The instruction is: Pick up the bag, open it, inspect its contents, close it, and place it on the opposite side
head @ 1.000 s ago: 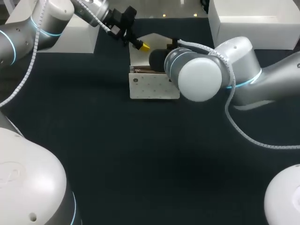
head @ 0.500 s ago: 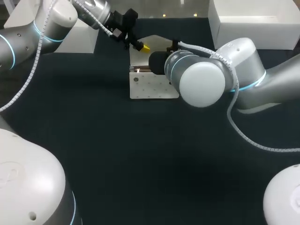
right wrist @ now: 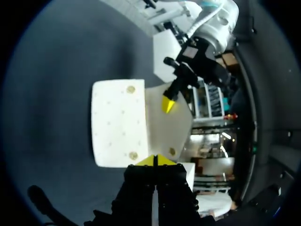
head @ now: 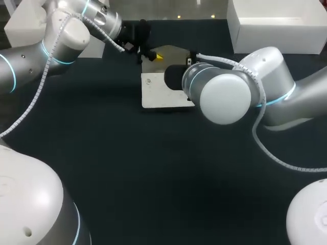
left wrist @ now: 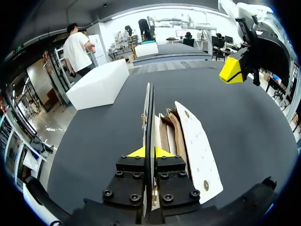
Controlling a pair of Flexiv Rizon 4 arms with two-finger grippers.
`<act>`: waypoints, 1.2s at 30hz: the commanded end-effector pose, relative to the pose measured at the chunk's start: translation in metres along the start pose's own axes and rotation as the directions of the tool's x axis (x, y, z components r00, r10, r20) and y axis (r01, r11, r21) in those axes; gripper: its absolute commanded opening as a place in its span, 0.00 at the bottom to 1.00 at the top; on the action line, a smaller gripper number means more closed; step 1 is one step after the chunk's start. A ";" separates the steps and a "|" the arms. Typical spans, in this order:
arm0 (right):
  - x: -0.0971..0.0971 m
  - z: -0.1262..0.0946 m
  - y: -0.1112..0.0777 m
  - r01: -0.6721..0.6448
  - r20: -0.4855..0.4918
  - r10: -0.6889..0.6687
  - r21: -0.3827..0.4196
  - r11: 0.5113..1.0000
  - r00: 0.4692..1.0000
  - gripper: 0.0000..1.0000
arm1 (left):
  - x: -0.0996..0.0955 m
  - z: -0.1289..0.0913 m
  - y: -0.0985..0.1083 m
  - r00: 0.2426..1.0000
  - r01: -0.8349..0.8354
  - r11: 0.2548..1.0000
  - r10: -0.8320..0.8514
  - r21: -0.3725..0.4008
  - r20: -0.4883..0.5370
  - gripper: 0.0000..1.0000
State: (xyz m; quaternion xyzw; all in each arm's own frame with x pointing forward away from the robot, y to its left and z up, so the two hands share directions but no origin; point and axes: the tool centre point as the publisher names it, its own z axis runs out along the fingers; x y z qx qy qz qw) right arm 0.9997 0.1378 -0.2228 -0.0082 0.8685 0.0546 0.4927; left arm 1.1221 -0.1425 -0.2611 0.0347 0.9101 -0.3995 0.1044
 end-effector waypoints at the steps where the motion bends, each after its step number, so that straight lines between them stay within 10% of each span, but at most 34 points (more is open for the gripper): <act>1: 0.012 -0.002 -0.004 0.003 0.084 -0.002 -0.013 1.000 0.996 0.00 | 0.005 0.007 0.009 0.997 -0.021 1.000 0.021 0.003 0.068 0.00; 27: 0.031 0.012 -0.008 -0.033 0.017 0.033 -0.003 0.999 0.999 0.00 | 0.000 0.020 0.027 0.984 -0.121 0.993 0.121 -0.007 0.131 0.00; 36: 0.066 0.012 -0.001 -0.031 0.001 0.031 0.020 0.999 1.000 0.00 | -0.009 0.031 0.038 0.960 -0.231 0.973 0.231 -0.018 0.155 0.00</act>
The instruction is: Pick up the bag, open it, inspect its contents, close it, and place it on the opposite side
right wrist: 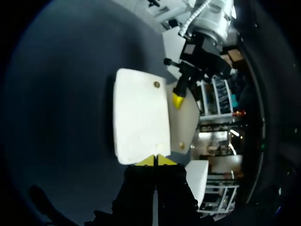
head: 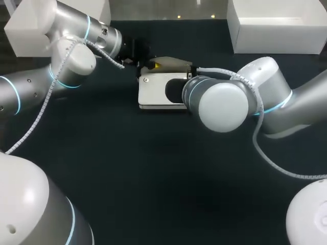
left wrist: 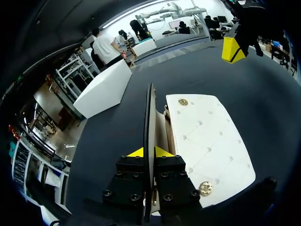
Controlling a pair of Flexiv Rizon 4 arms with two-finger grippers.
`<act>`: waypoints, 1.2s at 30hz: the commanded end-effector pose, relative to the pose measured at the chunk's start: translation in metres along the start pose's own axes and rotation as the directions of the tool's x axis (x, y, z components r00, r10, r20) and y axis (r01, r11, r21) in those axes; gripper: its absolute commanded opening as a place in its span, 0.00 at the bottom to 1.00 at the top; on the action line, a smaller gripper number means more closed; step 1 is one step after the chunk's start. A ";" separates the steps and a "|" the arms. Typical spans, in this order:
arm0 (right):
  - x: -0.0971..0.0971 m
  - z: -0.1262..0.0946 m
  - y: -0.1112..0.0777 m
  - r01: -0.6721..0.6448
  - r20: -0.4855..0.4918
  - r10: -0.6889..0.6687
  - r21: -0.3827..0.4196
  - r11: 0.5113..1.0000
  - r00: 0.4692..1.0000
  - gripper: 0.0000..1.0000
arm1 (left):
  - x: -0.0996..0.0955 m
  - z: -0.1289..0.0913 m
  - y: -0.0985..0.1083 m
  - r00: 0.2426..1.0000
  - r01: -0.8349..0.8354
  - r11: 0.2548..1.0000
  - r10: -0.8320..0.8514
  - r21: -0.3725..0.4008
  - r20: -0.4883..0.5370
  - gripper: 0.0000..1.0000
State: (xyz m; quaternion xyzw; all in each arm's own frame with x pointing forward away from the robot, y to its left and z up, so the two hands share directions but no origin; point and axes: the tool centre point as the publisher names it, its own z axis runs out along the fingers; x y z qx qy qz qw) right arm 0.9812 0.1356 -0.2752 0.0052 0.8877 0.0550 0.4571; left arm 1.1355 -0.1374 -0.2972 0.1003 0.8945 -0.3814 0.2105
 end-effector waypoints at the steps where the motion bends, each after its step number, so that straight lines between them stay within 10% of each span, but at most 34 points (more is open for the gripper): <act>1: 0.015 0.003 0.004 -0.004 0.077 0.003 0.006 1.000 0.997 0.00 | -0.001 0.011 0.008 0.999 -0.027 1.000 0.027 0.009 0.019 0.00; 9: 0.037 0.009 0.013 -0.002 0.068 0.003 -0.017 1.000 0.998 0.00 | 0.002 0.017 0.016 0.998 -0.051 0.999 0.050 0.018 0.047 0.00; 21: 0.059 0.029 0.013 -0.020 0.046 0.022 -0.050 0.999 0.999 0.41 | 0.010 0.023 0.022 0.997 -0.077 0.997 0.077 0.000 0.016 0.00; 36: 0.069 0.060 0.009 -0.039 0.053 0.042 -0.060 0.997 0.998 0.38 | 0.016 0.021 0.026 0.997 -0.076 0.997 0.077 0.021 -0.018 0.00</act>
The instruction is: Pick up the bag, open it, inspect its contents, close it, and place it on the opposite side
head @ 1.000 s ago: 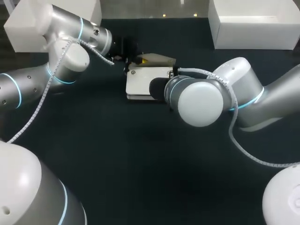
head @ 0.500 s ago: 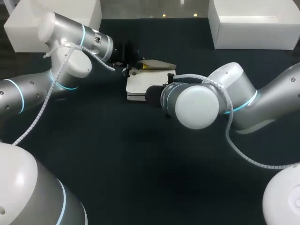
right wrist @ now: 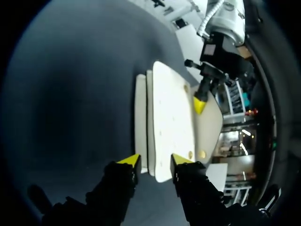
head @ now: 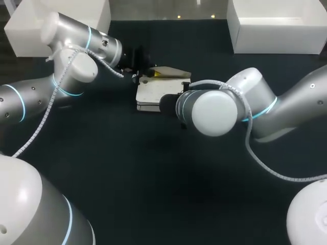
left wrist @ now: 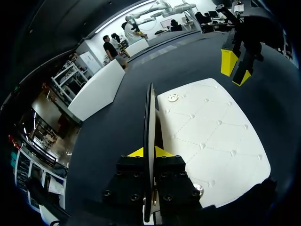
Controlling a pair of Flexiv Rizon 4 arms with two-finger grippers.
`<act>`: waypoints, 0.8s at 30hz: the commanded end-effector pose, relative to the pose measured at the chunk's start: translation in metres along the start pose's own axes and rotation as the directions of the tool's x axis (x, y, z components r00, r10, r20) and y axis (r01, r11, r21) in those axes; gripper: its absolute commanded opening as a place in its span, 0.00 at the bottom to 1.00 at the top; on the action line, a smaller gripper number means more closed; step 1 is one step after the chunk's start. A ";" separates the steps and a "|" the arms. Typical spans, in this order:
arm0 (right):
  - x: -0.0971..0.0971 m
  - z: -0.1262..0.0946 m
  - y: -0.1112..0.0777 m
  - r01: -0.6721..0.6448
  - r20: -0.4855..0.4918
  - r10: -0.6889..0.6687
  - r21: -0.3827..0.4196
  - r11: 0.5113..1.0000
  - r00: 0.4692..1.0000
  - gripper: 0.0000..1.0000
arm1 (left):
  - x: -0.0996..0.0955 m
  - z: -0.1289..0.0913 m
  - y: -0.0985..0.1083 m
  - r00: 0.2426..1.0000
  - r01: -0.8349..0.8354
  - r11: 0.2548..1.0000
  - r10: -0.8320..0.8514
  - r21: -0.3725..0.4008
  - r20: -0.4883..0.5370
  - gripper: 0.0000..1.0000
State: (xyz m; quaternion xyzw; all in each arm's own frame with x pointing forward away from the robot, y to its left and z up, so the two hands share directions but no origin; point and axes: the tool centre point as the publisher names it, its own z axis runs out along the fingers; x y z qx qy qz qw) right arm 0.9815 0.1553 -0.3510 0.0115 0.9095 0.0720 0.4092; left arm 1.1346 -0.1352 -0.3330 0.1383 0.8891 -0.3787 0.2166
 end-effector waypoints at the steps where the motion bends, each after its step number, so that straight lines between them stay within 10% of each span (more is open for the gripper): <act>1: 0.006 0.017 -0.004 -0.003 0.157 0.009 -0.039 0.999 0.988 0.37 | -0.001 0.000 0.002 1.000 -0.002 1.000 0.002 0.008 -0.005 0.00; 24: -0.001 0.034 -0.007 -0.040 0.168 0.044 -0.031 0.999 0.985 0.16 | 0.001 0.002 0.002 0.999 -0.003 1.000 0.004 0.031 -0.032 0.00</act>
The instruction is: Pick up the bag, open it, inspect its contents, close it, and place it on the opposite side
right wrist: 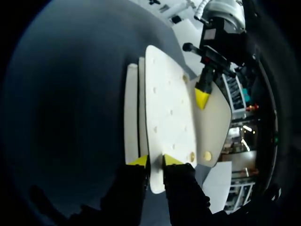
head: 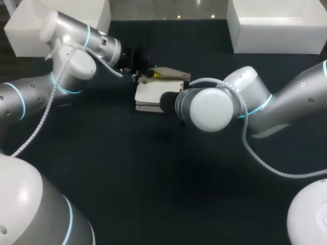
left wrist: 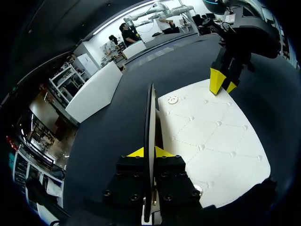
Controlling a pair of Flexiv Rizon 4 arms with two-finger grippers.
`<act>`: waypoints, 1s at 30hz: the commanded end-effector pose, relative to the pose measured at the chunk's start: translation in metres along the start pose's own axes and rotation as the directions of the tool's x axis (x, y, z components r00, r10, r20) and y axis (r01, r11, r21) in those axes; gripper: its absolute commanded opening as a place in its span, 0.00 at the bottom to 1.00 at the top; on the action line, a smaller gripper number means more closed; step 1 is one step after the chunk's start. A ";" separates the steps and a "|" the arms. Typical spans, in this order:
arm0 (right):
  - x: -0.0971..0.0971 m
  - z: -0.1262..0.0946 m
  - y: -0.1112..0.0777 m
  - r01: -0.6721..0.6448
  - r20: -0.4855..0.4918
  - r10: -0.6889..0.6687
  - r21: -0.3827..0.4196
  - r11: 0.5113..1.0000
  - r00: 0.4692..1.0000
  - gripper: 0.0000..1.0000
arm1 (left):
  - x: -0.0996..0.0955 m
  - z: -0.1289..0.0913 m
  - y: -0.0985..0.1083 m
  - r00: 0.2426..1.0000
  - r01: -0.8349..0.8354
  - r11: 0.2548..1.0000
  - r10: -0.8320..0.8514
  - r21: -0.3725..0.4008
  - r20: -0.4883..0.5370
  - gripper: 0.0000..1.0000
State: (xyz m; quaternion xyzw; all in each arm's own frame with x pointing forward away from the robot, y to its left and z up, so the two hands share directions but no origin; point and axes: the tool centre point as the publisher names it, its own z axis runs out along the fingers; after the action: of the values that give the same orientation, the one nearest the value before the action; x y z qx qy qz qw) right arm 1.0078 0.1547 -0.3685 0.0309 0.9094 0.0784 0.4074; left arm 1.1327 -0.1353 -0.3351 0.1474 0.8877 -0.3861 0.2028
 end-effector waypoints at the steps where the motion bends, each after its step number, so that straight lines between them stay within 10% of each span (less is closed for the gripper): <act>1: 0.003 0.003 -0.003 -0.001 0.169 0.007 -0.034 0.999 0.986 0.18 | -0.001 0.001 0.001 1.000 -0.001 1.000 0.001 0.010 -0.004 0.00; 11: 0.003 0.003 -0.003 -0.011 0.176 0.016 -0.029 1.000 0.984 0.00 | 0.002 0.000 0.001 1.000 -0.001 1.000 0.002 0.017 -0.011 0.00; 30: 0.003 0.004 -0.002 -0.017 0.181 0.020 -0.022 1.000 0.983 0.00 | 0.019 -0.010 -0.008 0.991 -0.128 0.991 0.125 0.049 0.047 0.00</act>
State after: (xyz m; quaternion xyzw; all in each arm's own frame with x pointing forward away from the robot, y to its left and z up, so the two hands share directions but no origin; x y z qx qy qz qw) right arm 1.0090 0.1562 -0.3685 0.0390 0.9085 0.0822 0.4079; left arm 1.1203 -0.1331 -0.3313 0.1991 0.8668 -0.3965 0.2275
